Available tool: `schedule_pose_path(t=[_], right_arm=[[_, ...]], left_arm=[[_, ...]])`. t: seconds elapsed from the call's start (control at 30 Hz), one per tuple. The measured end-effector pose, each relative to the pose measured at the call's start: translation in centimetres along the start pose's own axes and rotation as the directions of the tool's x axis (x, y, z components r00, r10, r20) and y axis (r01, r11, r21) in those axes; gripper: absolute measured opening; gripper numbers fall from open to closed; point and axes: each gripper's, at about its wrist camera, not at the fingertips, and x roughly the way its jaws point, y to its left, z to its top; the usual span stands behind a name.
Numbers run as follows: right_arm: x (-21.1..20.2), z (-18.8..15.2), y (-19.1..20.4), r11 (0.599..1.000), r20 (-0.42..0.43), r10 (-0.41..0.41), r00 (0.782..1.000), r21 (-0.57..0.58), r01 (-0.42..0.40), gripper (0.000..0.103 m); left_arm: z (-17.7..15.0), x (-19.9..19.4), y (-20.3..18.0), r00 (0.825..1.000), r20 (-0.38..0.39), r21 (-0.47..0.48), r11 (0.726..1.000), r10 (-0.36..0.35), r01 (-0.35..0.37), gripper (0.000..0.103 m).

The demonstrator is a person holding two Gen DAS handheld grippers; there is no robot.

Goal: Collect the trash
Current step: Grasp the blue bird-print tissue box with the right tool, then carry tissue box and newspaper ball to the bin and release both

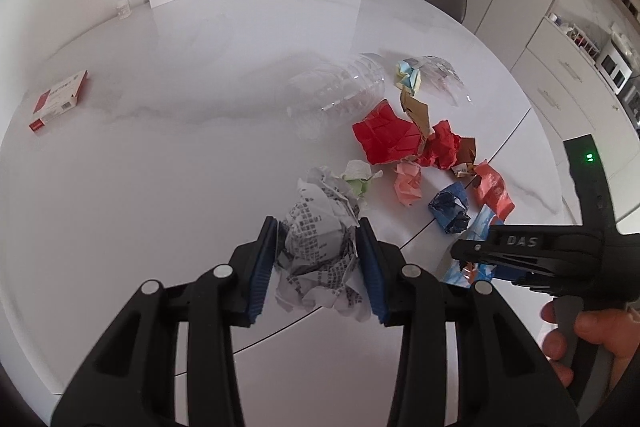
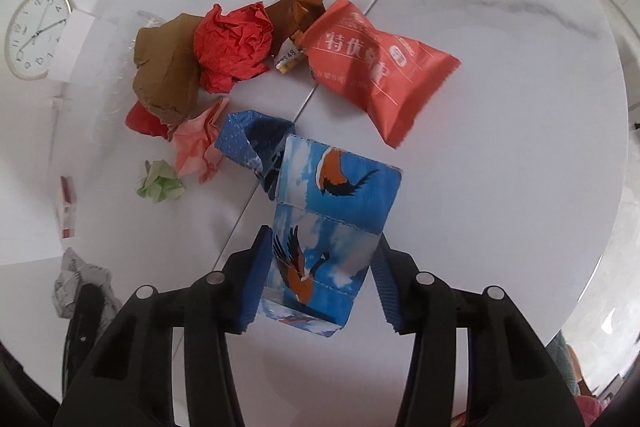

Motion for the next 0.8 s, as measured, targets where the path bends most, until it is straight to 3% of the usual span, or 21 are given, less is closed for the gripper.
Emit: schedule_pose_path(t=[0.17, 0.27, 0.37, 0.47, 0.67, 0.8], right_arm=[[-2.8, -0.4, -3.2, 0.993, -0.019, 0.114, 0.993, 0.032, -0.114, 0.049], [-6.9, -0.6, -7.2, 0.983, 0.042, 0.168, 0.985, 0.066, -0.170, 0.049], [-11.8, 0.0, -13.6, 0.992, 0.182, 0.073, 0.981, 0.086, -0.090, 0.049], [-13.1, 0.3, -20.6, 0.989, 0.226, -0.053, 0.973, 0.143, 0.020, 0.051], [-6.1, 2.6, -30.7, 0.979, 0.093, -0.176, 0.980, 0.119, 0.164, 0.051], [-0.3, 4.8, -33.7, 0.982, 0.013, -0.165, 0.986, 0.090, 0.163, 0.055]], left_arm=[[0.2, -0.8, -1.8, 1.000, 0.012, 0.063, 0.998, -0.014, 0.014, 0.040], [0.5, -1.2, -4.2, 0.998, 0.010, 0.123, 0.991, -0.059, 0.057, 0.040], [0.6, -1.3, -7.2, 0.993, -0.012, 0.176, 0.977, -0.120, 0.120, 0.040], [0.7, -1.0, -11.0, 0.978, -0.051, 0.218, 0.954, -0.202, 0.208, 0.040], [-0.3, -0.5, -20.7, 0.946, -0.135, 0.331, 0.886, -0.296, 0.324, 0.040], [-1.8, -0.7, -26.1, 0.937, -0.178, 0.391, 0.853, -0.299, 0.347, 0.040]])
